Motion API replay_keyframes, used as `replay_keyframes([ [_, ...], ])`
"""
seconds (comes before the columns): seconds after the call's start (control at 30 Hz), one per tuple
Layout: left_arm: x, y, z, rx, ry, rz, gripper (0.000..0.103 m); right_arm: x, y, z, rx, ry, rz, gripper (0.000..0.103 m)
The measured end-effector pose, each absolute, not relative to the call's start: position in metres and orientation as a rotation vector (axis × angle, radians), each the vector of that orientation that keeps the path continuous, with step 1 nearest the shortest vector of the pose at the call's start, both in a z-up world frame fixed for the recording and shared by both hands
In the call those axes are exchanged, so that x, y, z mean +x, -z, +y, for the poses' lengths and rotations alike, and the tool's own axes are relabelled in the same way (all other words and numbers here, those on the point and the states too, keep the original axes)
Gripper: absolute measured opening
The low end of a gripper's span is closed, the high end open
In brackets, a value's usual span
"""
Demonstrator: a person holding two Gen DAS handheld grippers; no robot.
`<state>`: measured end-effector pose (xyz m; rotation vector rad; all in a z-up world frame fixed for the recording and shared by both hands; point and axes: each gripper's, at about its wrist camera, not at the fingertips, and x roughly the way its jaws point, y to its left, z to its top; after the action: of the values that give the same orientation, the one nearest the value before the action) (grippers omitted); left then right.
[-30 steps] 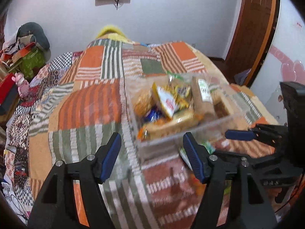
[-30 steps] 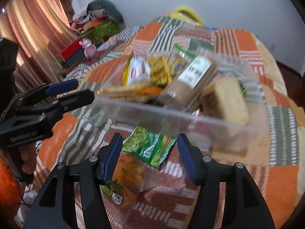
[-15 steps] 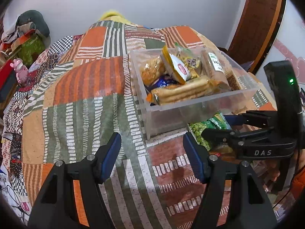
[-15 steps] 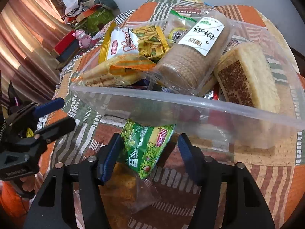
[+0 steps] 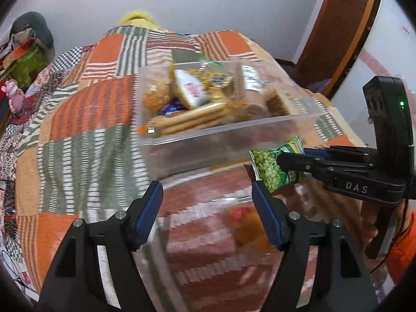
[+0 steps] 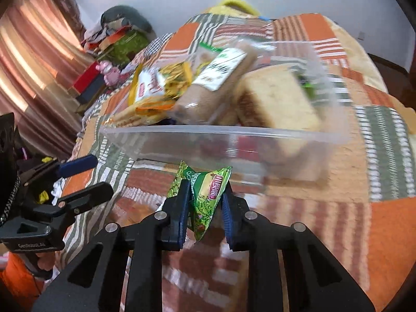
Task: Organize snacks
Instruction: 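Grasp the green pea-snack bag with the right tool and lift it, then drop the orange puffed-ball bag into the box while the right tool drops the pea-snack bag in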
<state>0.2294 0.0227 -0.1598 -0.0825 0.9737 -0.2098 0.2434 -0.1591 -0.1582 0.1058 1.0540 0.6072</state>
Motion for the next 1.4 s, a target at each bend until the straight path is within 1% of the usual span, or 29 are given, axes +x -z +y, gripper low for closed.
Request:
replay_keyframes([
  [0.2,0.227,0.163,-0.010,-0.075,0.240,1.001,0.074,0.230,0.147,-0.187,0.111,-0.568,1.012,0.019],
  [0.37,0.225,0.182,-0.033,-0.040,0.244,1.057,0.074,0.223,0.145,-0.204,0.127,-0.550,0.998,0.019],
  [0.63,0.223,0.202,-0.043,-0.019,0.226,1.093,0.073,0.215,0.147,-0.220,0.154,-0.545,0.995,0.019],
  [0.67,0.223,0.204,-0.043,-0.028,0.227,1.095,0.073,0.214,0.147,-0.221,0.154,-0.546,0.994,0.019],
  [0.73,0.222,0.205,-0.043,-0.037,0.232,1.093,0.065,0.213,0.146,-0.221,0.154,-0.547,0.991,0.019],
  [0.8,0.222,0.206,-0.042,-0.040,0.231,1.087,0.062,0.212,0.145,-0.221,0.156,-0.549,0.987,0.019],
  [1.0,0.218,0.196,-0.038,-0.050,0.219,1.053,0.053,0.211,0.138,-0.219,0.154,-0.552,0.964,0.019],
  [1.17,0.217,0.177,-0.030,-0.067,0.217,1.005,0.053,0.214,0.130,-0.217,0.160,-0.558,0.940,0.019],
  [1.4,0.223,0.135,-0.018,-0.074,0.209,0.899,0.053,0.228,0.109,-0.212,0.166,-0.566,0.876,0.019],
])
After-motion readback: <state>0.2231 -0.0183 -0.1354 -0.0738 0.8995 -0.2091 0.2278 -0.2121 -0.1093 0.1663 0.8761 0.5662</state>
